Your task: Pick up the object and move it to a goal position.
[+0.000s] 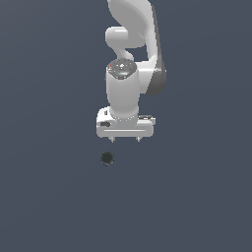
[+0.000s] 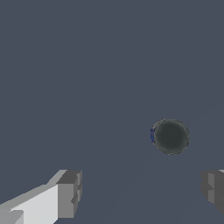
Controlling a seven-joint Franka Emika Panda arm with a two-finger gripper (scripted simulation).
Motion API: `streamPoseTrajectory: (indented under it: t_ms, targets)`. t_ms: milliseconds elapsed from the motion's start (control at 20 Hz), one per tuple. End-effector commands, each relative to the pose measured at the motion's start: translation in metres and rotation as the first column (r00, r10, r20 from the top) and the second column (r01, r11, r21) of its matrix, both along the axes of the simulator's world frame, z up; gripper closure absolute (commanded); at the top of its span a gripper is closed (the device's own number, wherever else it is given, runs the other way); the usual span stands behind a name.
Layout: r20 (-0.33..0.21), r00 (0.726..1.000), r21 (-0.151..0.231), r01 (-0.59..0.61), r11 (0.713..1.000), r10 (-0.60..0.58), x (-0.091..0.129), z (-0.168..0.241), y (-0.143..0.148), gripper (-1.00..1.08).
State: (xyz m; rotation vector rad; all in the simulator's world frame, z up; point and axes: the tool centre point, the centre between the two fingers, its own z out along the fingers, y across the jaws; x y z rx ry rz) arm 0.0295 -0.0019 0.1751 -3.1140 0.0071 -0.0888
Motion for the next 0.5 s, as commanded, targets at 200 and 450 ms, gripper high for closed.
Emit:
streamPoseTrajectory:
  t_ms: [200, 450]
  targets:
    - [-0.022, 0.998, -0.015, -0.059, 0.998, 0.059, 0.007, -0.044, -0.037, -0.92]
    - [-0.041, 0.993, -0.023, -0.108, 0.994, 0.107, 0.009, -0.081, -0.066, -0.92]
